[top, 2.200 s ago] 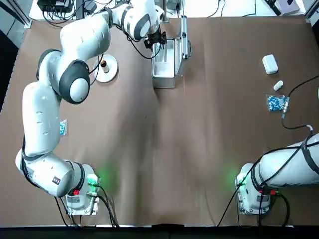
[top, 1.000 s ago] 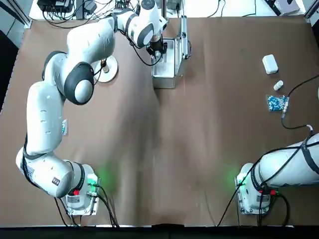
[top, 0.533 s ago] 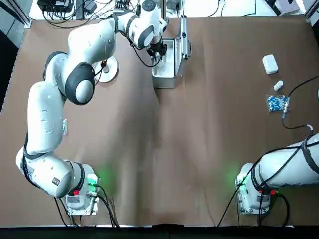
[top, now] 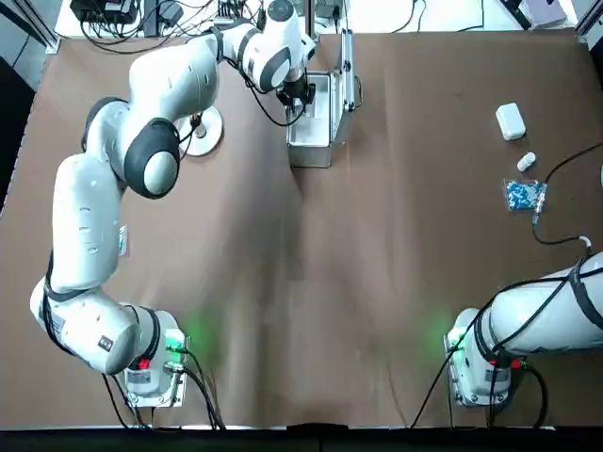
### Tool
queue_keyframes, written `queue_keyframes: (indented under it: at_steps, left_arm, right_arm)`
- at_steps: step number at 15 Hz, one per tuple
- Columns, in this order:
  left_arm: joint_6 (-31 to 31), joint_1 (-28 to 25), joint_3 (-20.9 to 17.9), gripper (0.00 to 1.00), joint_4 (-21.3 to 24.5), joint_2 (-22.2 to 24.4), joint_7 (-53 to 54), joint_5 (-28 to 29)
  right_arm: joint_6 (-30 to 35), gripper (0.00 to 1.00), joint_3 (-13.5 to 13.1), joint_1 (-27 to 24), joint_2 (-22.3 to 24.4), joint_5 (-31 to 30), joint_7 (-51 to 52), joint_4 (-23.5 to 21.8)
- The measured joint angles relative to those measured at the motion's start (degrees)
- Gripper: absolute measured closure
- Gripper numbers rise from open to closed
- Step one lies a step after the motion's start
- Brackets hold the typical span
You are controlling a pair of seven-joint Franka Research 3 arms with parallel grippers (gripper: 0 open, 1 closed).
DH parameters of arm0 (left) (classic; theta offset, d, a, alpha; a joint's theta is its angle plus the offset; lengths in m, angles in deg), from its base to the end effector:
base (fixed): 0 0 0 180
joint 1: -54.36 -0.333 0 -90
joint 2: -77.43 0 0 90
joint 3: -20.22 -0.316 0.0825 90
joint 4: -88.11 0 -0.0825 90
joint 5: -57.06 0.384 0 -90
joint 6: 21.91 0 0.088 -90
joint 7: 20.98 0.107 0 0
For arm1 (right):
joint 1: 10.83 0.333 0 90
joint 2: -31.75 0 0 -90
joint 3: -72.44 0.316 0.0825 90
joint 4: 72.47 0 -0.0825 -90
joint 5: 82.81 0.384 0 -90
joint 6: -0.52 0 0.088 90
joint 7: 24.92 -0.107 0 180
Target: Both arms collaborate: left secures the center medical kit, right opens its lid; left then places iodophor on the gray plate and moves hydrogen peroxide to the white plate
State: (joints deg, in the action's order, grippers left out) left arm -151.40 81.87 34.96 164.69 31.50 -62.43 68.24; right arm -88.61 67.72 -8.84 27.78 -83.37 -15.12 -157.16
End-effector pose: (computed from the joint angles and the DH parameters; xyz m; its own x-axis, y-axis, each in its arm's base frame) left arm 0.5919 -0.4676 0.2743 0.9945 -0.0323 0.0999 -0.0434 -0.9929 0.1108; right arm 0.5743 -0.0267 0.6279 0.9924 0.1232 0.0057 0.1230 -0.9923 0.0167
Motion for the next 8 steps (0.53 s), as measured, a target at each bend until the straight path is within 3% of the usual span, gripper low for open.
queue_keyframes:
  at_steps: [8]
  left_arm:
    - [0.0,0.1,-0.3,0.62,-0.1,0.0,0.0,0.0]
  right_arm:
    - [-0.3,0.01,0.1,0.1,0.0,-0.1,-0.2,0.0]
